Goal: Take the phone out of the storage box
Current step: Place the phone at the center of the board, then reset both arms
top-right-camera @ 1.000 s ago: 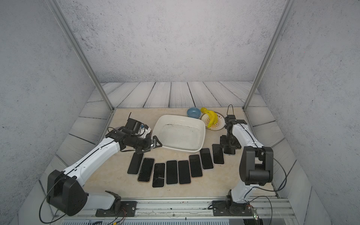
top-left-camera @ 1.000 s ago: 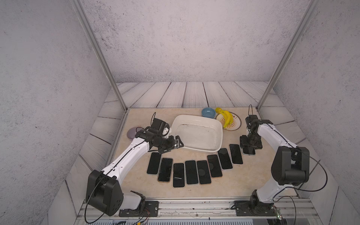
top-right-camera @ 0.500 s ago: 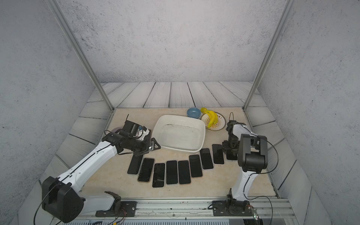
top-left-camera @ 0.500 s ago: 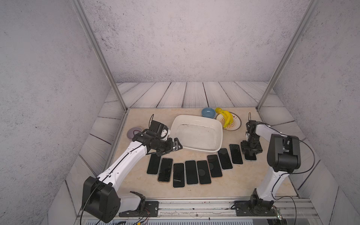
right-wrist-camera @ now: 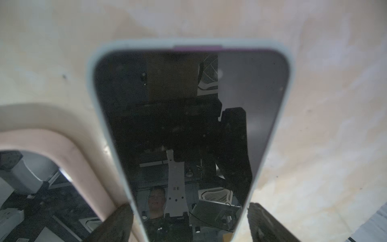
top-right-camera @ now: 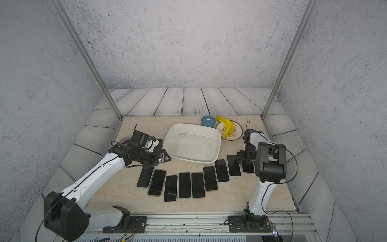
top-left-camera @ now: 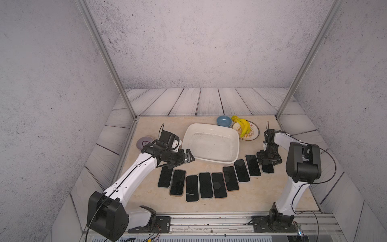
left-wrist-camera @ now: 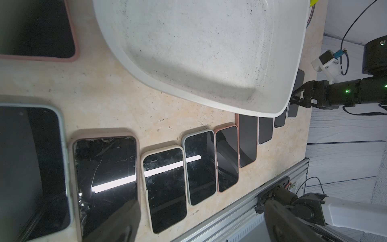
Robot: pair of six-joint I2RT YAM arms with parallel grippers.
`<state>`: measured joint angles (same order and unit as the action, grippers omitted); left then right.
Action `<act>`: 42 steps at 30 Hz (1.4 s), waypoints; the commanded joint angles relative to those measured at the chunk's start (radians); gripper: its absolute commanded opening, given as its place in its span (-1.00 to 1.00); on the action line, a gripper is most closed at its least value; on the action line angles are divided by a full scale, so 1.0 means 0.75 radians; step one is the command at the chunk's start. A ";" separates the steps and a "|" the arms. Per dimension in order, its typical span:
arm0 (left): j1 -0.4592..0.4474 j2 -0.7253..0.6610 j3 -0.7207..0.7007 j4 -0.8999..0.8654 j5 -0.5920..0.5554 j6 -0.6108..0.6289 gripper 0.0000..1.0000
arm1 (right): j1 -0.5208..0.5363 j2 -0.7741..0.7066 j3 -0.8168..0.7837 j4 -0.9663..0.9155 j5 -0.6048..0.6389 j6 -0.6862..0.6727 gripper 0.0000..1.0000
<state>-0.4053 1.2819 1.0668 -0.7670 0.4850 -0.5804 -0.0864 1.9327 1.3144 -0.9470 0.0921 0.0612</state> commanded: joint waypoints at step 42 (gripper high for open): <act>0.058 -0.324 -0.107 -0.034 -0.951 0.107 0.97 | 0.000 -0.902 -0.908 1.562 -0.152 0.102 0.90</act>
<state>-0.3664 1.0767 1.0359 -0.8402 -0.0433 -0.5484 -0.0864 1.2732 0.6876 0.1173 -0.0425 0.1902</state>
